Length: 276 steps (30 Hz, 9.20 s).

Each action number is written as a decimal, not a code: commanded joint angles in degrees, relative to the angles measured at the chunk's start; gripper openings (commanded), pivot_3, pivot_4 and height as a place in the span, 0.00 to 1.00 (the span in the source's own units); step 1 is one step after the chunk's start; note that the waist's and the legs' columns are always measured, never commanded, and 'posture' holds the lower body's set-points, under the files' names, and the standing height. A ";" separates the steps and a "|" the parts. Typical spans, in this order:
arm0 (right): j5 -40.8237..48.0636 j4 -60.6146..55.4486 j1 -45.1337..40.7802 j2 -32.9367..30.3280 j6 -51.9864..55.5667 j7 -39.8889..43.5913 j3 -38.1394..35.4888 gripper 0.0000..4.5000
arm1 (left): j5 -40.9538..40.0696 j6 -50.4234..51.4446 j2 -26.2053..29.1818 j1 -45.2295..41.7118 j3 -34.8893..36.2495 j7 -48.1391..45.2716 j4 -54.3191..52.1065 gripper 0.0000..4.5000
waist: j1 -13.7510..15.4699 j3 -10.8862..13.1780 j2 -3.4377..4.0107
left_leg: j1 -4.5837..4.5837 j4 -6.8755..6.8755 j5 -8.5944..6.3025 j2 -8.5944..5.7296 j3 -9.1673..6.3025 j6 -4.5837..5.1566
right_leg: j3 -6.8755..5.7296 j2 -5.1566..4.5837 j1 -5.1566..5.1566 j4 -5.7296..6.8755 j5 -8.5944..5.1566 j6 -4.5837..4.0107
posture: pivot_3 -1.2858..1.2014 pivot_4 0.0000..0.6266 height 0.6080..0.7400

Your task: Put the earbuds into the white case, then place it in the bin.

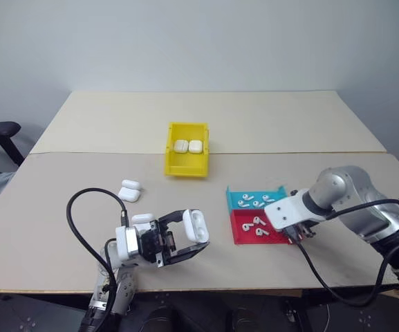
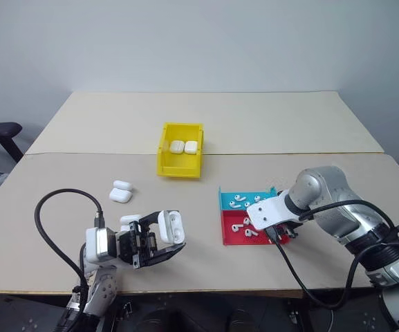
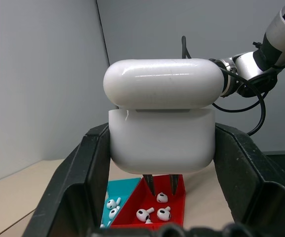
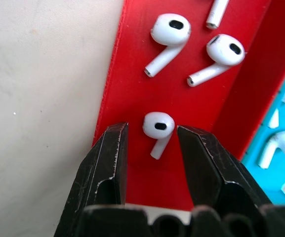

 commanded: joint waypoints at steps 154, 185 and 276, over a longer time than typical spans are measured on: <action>44.53 -2.40 -1.33 8.94 -1.86 -4.97 -28.06 0.44 | -3.17 13.89 3.05 -2.48 7.51 -6.94 -3.62 0.62 | -0.49 -0.10 0.15 | 0.10 -0.04 -0.01 0.04 -0.26 0.02 | -0.23 0.09 0.29 -0.07 -0.01 -0.05 | 0.52 0.24 1.00; -8.01 66.19 -33.27 21.95 -35.04 -5.18 4.16 0.44 | 1.87 6.98 1.11 2.74 5.57 -1.23 -7.90 0.62 | -1.33 -0.08 0.22 | -0.02 -0.09 0.02 0.06 0.08 -0.03 | -0.01 0.07 -0.06 0.05 0.00 -0.05 | 0.52 0.24 1.00; 86.56 -35.13 7.22 20.97 44.31 -42.30 -52.89 0.17 | -8.90 27.45 -5.42 -19.65 2.45 2.81 -8.05 0.62 | -0.04 -0.13 0.31 | -0.04 -0.01 0.00 0.01 -0.37 0.01 | -0.11 0.13 0.14 0.02 0.06 -0.01 | 0.52 0.24 1.00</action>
